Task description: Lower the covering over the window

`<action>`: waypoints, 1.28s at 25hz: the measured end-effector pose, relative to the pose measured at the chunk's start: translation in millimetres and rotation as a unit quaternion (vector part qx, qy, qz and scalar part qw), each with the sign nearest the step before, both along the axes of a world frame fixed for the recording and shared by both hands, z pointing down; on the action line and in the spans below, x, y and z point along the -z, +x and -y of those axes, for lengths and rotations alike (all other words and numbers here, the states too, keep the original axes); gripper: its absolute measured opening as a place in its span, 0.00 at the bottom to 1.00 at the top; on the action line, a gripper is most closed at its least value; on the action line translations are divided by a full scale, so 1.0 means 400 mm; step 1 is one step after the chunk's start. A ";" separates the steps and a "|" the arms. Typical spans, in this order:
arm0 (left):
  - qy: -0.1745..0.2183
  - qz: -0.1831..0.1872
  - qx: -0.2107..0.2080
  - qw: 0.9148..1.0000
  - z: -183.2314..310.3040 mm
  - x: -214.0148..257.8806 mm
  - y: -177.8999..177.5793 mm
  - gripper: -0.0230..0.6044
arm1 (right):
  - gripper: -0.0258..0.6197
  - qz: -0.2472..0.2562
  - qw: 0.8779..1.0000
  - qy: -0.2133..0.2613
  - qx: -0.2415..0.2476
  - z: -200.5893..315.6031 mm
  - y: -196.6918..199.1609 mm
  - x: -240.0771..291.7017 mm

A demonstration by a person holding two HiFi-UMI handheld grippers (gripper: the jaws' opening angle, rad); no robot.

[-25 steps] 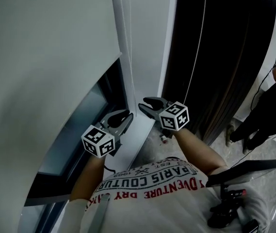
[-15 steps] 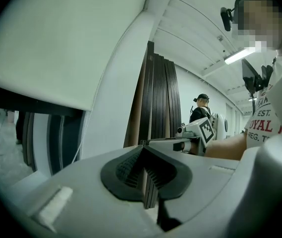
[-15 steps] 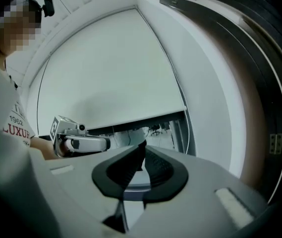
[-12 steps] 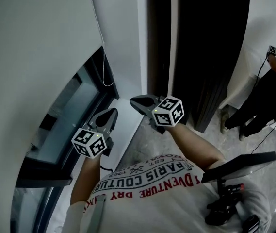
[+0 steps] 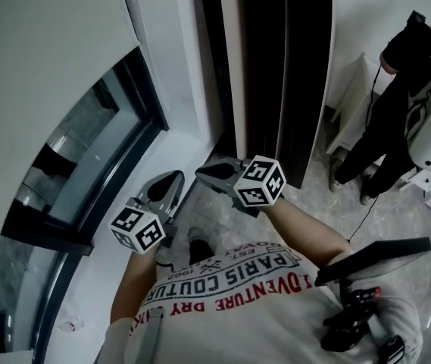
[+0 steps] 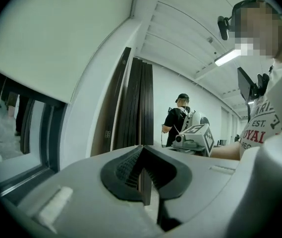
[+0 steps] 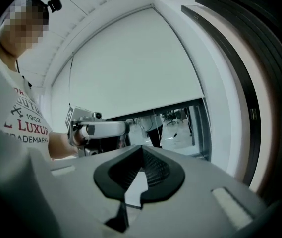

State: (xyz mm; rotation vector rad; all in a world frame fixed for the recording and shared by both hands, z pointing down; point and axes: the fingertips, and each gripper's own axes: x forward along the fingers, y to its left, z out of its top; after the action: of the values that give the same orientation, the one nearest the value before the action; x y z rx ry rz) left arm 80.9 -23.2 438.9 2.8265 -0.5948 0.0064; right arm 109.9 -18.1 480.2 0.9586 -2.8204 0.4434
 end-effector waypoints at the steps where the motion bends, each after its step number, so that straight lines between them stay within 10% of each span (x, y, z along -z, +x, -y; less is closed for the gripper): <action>1: 0.000 -0.003 0.005 1.000 -0.033 -0.002 -0.001 0.04 | 0.05 0.001 1.000 0.000 0.008 -0.039 -0.004 -0.004; 13: -0.014 -0.002 0.029 0.999 -0.300 0.031 -0.058 0.04 | 0.05 0.021 0.999 -0.013 0.039 -0.319 -0.080 0.042; 32: 0.006 0.009 0.001 1.000 -0.377 0.117 -0.311 0.04 | 0.05 0.037 0.999 0.005 0.028 -0.393 -0.338 0.164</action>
State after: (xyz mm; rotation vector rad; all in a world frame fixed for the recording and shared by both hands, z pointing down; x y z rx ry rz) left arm -43.3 127.7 391.9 2.8394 -0.6044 0.0270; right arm -25.2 139.2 414.6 0.8805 -2.9101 0.4671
